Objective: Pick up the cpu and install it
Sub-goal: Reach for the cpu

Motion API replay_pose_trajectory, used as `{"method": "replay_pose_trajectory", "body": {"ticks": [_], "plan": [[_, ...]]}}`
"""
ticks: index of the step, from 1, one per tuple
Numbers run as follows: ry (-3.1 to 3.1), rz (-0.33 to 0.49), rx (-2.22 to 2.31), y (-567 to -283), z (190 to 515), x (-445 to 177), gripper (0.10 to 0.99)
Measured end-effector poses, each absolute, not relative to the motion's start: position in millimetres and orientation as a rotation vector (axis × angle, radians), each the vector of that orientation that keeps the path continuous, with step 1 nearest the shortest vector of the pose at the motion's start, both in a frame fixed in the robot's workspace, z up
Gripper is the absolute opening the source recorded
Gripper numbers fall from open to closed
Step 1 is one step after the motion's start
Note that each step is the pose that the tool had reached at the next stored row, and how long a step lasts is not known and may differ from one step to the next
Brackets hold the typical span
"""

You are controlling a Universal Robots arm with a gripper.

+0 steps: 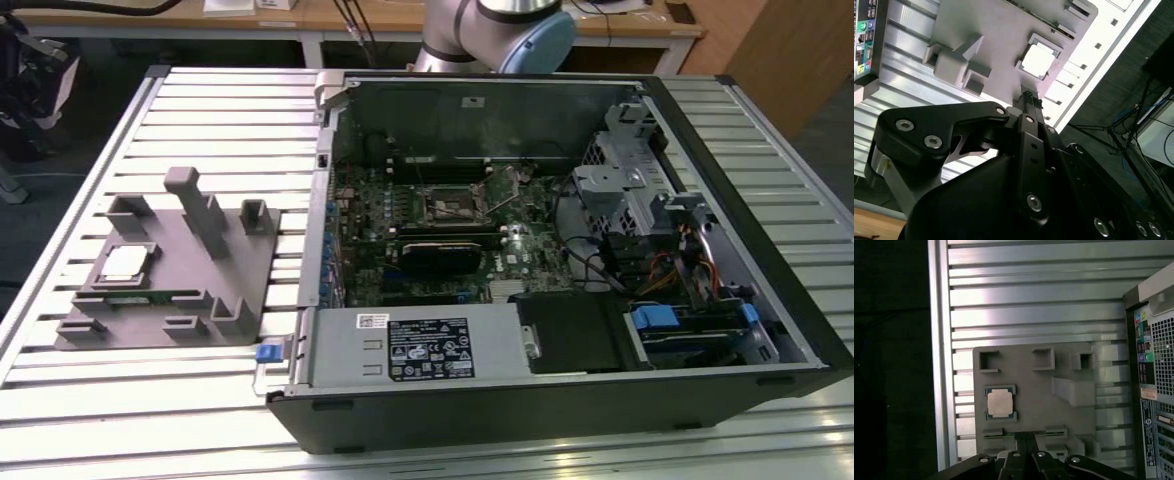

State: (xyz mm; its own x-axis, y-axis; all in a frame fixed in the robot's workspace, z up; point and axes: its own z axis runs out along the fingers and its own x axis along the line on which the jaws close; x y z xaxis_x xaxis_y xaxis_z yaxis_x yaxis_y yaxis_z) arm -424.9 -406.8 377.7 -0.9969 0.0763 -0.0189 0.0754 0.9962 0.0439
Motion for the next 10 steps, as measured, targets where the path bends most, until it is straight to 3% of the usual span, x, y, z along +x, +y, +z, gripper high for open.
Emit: {"method": "replay_pose_trajectory", "body": {"ticks": [10], "plan": [[3.118, 0.067, 0.118, -406.8, 376.4, -444.4, 0.106]]}}
